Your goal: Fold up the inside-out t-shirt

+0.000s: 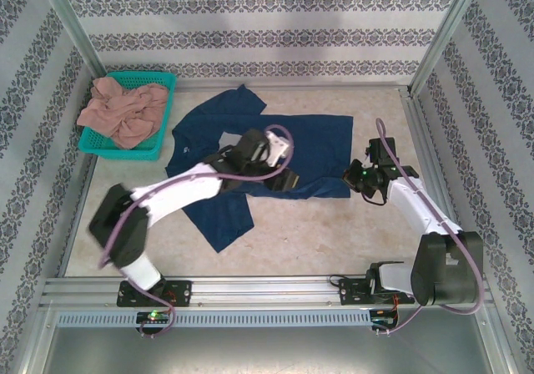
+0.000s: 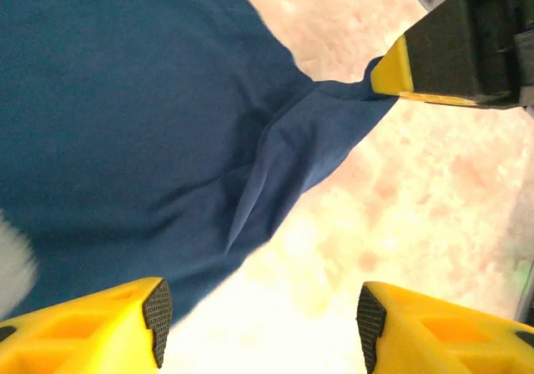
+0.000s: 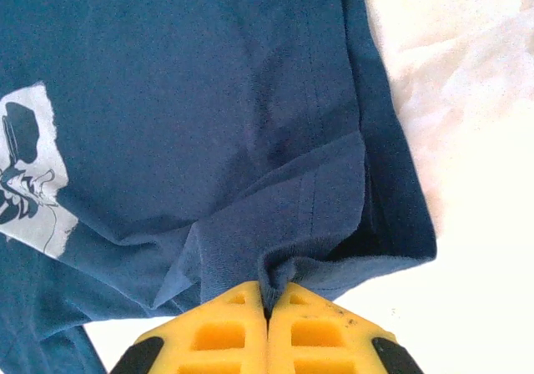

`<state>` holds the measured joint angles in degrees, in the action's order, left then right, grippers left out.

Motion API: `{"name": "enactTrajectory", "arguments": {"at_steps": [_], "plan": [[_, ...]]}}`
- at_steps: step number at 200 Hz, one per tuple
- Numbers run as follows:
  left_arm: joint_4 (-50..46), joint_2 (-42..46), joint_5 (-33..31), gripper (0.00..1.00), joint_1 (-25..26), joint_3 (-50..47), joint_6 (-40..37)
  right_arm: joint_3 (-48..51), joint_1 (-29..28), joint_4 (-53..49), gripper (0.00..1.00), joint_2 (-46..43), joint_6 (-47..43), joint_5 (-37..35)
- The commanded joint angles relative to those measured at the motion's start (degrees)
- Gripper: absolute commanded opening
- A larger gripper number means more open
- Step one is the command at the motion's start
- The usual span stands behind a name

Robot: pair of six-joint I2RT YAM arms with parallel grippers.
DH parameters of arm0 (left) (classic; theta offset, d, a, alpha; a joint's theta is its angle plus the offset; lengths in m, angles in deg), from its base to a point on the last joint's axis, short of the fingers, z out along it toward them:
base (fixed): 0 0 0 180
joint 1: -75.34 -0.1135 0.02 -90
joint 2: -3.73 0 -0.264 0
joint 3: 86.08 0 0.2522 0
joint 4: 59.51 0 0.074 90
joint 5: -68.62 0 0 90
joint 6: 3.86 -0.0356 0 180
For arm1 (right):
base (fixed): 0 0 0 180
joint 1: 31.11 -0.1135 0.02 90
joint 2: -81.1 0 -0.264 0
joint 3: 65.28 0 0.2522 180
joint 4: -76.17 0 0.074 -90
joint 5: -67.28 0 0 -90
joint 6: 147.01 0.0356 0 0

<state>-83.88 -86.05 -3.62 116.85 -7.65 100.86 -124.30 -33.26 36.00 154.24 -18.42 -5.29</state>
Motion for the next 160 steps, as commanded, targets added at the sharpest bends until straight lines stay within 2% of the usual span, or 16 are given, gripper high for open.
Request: {"name": "enactTrajectory", "arguments": {"at_steps": [1,17,41,55,69,111,147,160], "plan": [[-13.87,8.16,-11.74,0.63,0.19,-10.11,10.05,-2.29,-1.17,-1.01,0.0,1.12,-2.76,-0.57],[-25.81,14.56,-16.02,0.63,0.45,-14.44,14.58,-3.5,-1.53,-0.86,0.0,2.54,-4.21,-0.74],[-34.48,21.51,-13.43,0.64,0.49,-20.79,22.55,-3.41,-1.86,1.28,0.0,4.14,-4.46,0.52],[-33.89,24.2,-10.73,0.65,0.66,-24.53,26.56,-2.63,-2.22,2.53,0.0,4.52,-4.14,1.38],[-32.46,24.63,-8.62,0.67,0.84,-26.77,27.12,-2.08,-2.46,3.21,0.0,4.73,-3.98,1.86],[-31.44,15.76,-9.25,0.68,2.16,-25.98,22.54,-1.64,-2.44,2.35,0.0,3.12,-5.08,1.31],[-27.81,11.32,-7.32,0.53,2.77,-26.49,21.97,-1.0,-2.22,0.76,0.0,0.82,-5.8,-0.2],[-26.16,10.49,-7.11,0.44,2.87,-27.75,22.11,-0.77,-2.24,0.42,0.0,0.17,-6.05,-0.89]]}}
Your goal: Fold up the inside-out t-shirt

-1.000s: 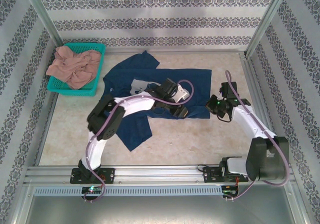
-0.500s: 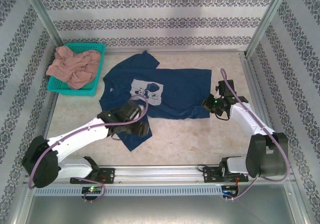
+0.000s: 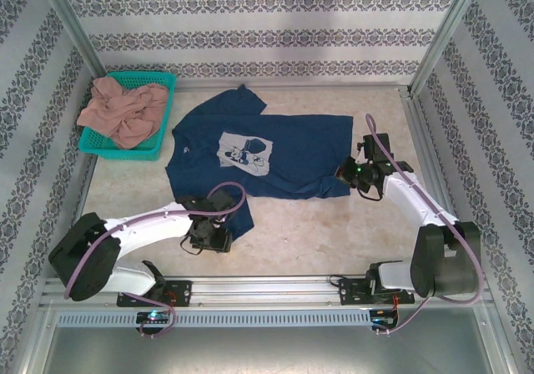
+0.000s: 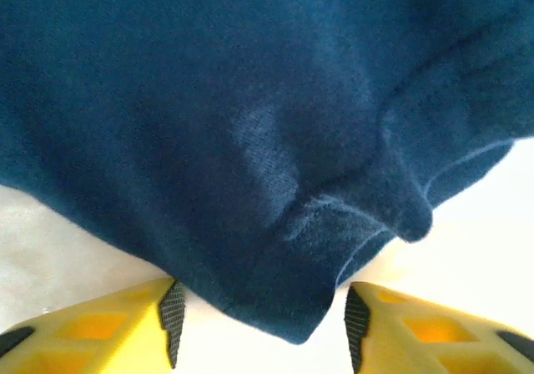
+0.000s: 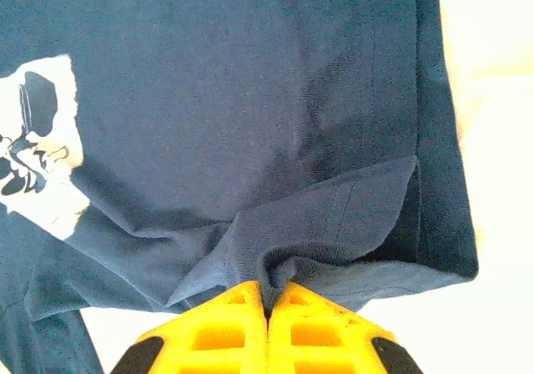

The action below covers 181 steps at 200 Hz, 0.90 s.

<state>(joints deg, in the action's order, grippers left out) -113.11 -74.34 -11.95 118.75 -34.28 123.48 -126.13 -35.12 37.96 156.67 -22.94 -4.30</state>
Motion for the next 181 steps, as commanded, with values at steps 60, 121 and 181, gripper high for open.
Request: {"name": "enactTrajectory", "arguments": {"at_steps": [60,121,181], "plan": [[9.23,-5.17,-0.55,0.18,0.97,-3.05,-1.63,1.38,-0.38,-1.29,0.0,-1.61,-1.72,-1.54],[6.17,13.52,-15.69,0.0,0.56,-3.19,0.98,2.02,0.1,0.6,0.0,-1.3,-5.46,-3.74],[16.56,23.8,-33.4,0.0,-3.25,2.6,-4.1,-0.7,0.08,6.63,0.0,3.97,-3.9,-1.26]]}}
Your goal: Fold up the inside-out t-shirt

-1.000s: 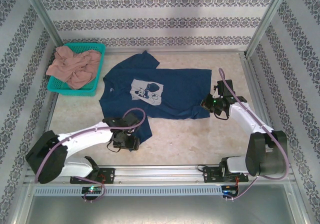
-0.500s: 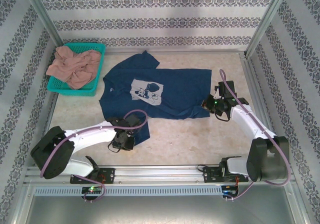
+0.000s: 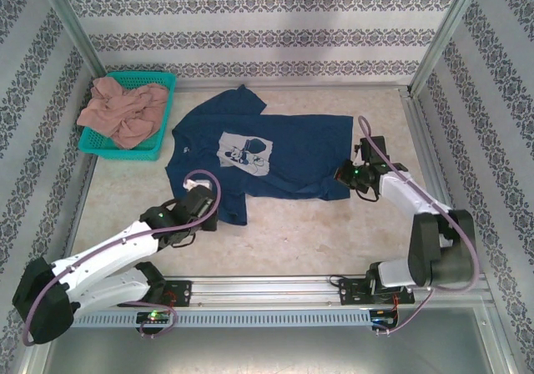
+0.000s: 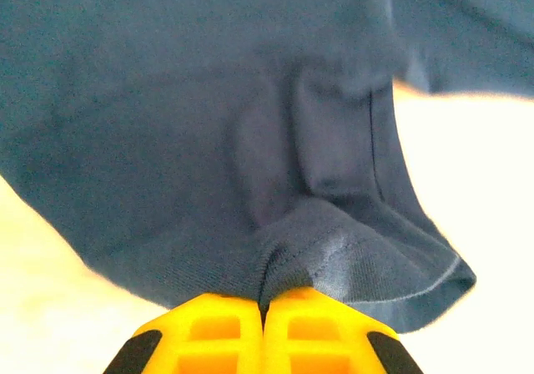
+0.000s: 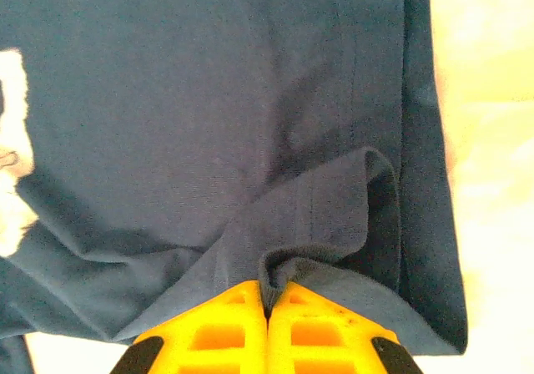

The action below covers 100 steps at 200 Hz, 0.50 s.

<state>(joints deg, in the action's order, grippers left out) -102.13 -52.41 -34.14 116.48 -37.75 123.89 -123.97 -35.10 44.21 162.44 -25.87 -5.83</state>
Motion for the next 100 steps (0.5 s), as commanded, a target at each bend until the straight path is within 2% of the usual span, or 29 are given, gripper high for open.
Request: {"name": "enactTrajectory", "arguments": {"at_steps": [1,33,62,77,100], "plan": [[5.58,2.07,-11.45,0.0,-0.98,6.41,-4.88,-3.05,0.05,0.1,0.0,-2.11,-1.16,0.13],[3.47,9.81,-15.06,0.0,-0.93,18.0,-17.0,-7.33,-0.6,-9.62,0.0,-18.29,-6.45,-4.93],[-2.83,12.39,-15.59,0.0,-0.89,32.8,-25.74,-16.91,-1.1,-17.86,0.0,-32.02,-10.11,-10.24],[-5.15,12.33,-15.45,0.0,-0.8,41.36,-29.28,-24.62,-1.28,-21.46,0.0,-36.16,-11.12,-12.05],[-8.17,10.0,-14.15,0.0,-0.8,54.81,-33.46,-37.81,-1.38,-27.32,0.0,-37.91,-12.16,-13.32]]}}
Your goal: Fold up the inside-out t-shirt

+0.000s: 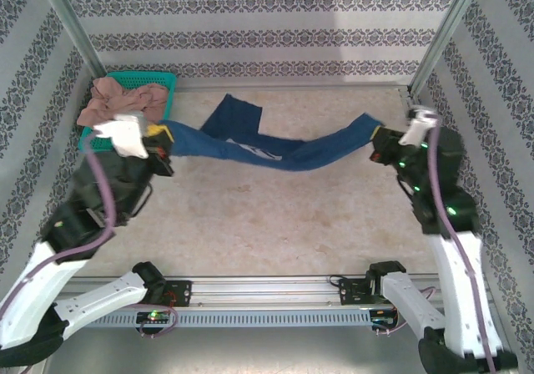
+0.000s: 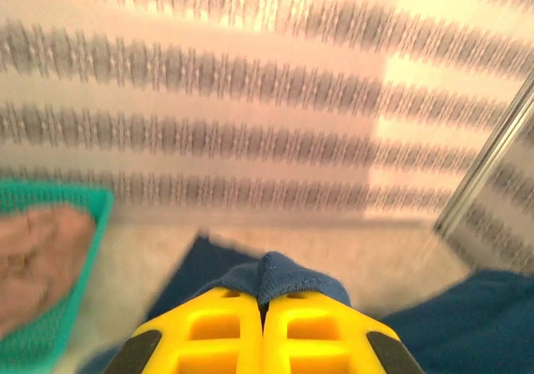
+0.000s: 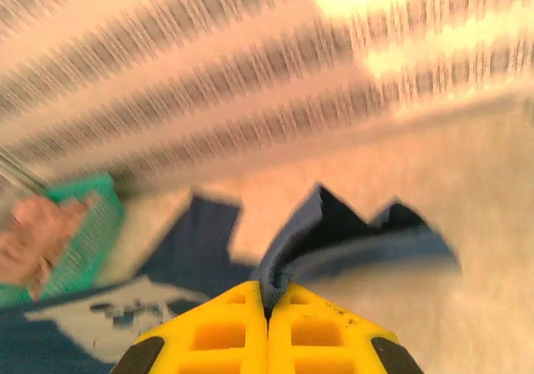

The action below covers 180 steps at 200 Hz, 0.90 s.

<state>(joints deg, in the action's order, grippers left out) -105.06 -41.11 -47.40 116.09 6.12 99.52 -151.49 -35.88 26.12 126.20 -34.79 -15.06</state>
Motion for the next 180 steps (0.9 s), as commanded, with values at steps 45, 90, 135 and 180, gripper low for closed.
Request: {"name": "enactTrajectory", "arguments": {"at_steps": [45,90,135,180], "plan": [[-9.62,-10.08,1.8,0.0,-0.41,36.09,-16.54,-30.9,-0.56,-15.33,0.0,-0.45,-3.4,-4.32],[-10.97,-22.06,0.23,0.0,-0.41,53.69,-24.47,-41.59,-0.21,-16.63,0.0,2.8,-3.71,-4.8],[-12.96,-37.09,-0.88,0.0,-7.89,60.85,-24.83,-30.94,-0.21,-10.42,0.0,6.8,-6.02,-8.83],[0.82,-46.07,15.92,0.0,-26.11,33.19,-13.28,-5.83,-0.59,10.22,0.0,19.6,-4.77,-13.24]]}}
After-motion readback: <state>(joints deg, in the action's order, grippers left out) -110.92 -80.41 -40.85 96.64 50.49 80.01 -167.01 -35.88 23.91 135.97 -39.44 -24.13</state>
